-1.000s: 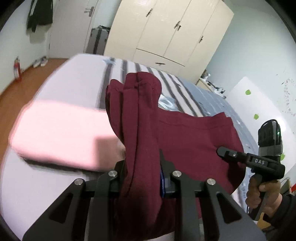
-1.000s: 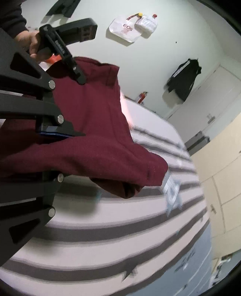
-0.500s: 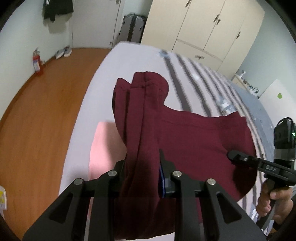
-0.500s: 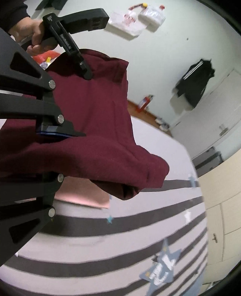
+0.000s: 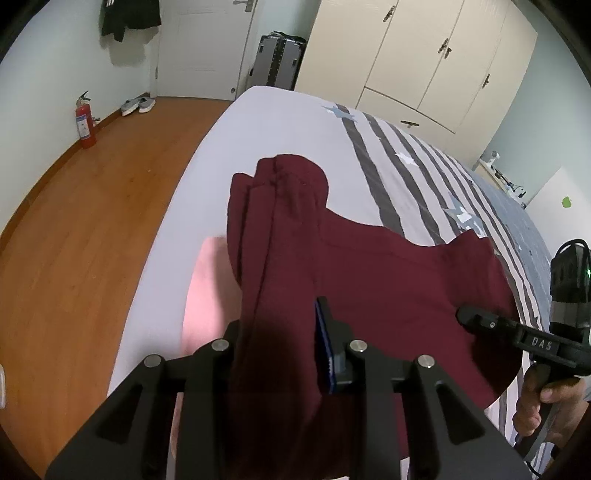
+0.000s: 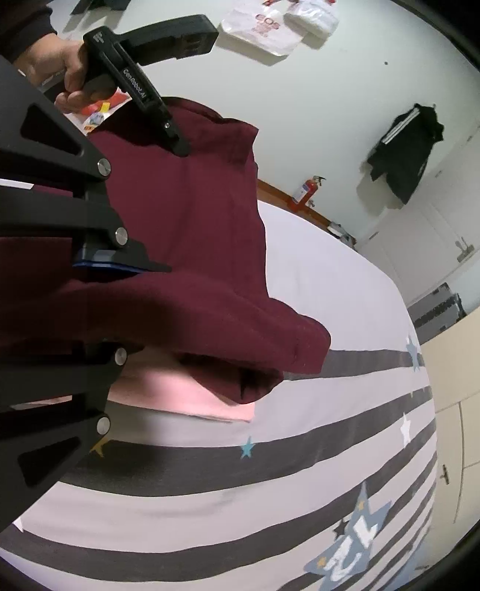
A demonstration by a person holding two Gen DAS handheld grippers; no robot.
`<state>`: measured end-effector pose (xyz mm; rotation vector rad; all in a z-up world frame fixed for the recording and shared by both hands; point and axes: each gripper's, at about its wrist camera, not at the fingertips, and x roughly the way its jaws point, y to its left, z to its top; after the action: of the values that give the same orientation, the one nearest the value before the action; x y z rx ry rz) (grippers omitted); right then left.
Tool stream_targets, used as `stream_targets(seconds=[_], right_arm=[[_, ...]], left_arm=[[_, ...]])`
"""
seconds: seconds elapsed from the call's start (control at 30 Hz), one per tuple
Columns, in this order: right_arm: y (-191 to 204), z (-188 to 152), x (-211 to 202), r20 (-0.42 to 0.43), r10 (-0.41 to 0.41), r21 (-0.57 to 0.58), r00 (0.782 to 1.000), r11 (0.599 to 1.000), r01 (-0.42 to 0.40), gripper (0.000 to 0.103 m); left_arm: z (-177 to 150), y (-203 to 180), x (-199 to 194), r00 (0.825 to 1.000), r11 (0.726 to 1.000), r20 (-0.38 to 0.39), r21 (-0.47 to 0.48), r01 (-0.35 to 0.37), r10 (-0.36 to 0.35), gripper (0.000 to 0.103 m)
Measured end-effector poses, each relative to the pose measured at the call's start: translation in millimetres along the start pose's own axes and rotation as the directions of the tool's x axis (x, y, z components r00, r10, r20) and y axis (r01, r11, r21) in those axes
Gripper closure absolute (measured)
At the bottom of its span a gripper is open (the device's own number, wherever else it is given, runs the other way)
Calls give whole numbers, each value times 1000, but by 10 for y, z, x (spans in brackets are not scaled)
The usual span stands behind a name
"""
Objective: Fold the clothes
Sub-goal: 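Carry the folded shirt with the left gripper onto the pink garment stack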
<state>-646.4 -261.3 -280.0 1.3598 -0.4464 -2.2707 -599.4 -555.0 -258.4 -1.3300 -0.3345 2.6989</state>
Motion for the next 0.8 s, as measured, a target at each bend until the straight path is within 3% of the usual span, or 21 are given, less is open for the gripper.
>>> stream_targets(seconds=[0.13, 0.23, 0.33, 0.43, 0.53, 0.63, 0.7, 0.8], right_arm=[[-64, -35, 85, -43, -4, -19, 999, 1000, 3, 81], [-205, 38, -34, -29, 36, 37, 999, 999, -35, 73], [-351, 95, -256, 41, 5, 43, 999, 999, -7, 68], [-461, 175, -498, 130, -113, 34, 985, 993, 109, 68], [-221, 258, -599, 241, -167, -32, 956, 983, 180, 68], [140, 258, -558, 316, -201, -138, 927, 957, 255, 68], [225, 265, -362, 302, -218, -157, 928, 949, 274, 70], [353, 276, -67, 281, -243, -186, 928, 935, 301, 70]], left_arm=[[-47, 66, -12, 999, 999, 16, -26, -36, 36, 56], [-70, 171, -223, 994, 995, 91, -81, -57, 65, 55], [3, 274, -417, 981, 988, 147, -99, -115, 129, 55], [62, 152, -565, 956, 978, 206, -22, -208, 208, 56], [206, -178, -640, 931, 963, 301, 105, -246, 205, 63], [266, -435, -467, 947, 961, 283, 182, -211, 154, 70], [308, -505, -270, 962, 963, 240, 202, -180, 130, 75], [349, -355, 124, 977, 967, 140, 174, -186, 162, 81]])
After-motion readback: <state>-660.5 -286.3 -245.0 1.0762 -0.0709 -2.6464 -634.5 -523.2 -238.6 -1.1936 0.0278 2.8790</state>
